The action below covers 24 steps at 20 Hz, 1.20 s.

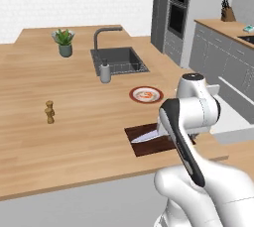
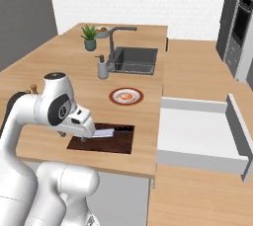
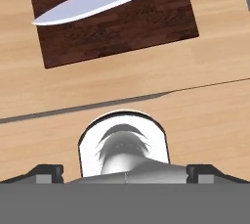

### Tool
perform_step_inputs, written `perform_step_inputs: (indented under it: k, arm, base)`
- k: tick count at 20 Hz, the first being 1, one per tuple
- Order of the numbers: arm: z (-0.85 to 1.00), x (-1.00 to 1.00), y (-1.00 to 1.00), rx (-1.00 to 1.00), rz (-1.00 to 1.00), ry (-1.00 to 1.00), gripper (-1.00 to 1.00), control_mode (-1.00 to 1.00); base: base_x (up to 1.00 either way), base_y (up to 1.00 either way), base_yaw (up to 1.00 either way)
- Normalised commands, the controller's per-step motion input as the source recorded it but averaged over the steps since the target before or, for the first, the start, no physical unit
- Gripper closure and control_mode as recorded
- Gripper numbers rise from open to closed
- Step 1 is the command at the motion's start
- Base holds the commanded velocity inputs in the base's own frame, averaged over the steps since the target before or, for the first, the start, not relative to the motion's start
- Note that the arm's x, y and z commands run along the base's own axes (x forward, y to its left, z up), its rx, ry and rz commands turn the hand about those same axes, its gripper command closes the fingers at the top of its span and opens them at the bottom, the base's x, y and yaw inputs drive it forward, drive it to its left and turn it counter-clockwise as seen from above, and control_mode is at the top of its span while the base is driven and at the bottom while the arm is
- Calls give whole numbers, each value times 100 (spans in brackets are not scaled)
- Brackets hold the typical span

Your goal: Pick up the knife from the drawer and place it on the cutting board. Then place the meat from the plate to the cutting board.

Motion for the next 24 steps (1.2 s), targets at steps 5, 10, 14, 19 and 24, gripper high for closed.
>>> perform_step_inputs:
  k: [5,10,14,19,24]
  arm:
    - [0,0,0,0,0,0,-100,100]
    - [0,0,0,0,0,0,-100,100]
    - [0,0,0,0,0,0,-100,100]
    - [0,0,0,0,0,0,-100,100]
    - [0,0,0,0,0,0,-100,100]
  base:
    - [-16,-100,0]
    - [-12,-98,6]
    - [2,-96,40]
    - [7,-82,52]
    - [15,-26,66]
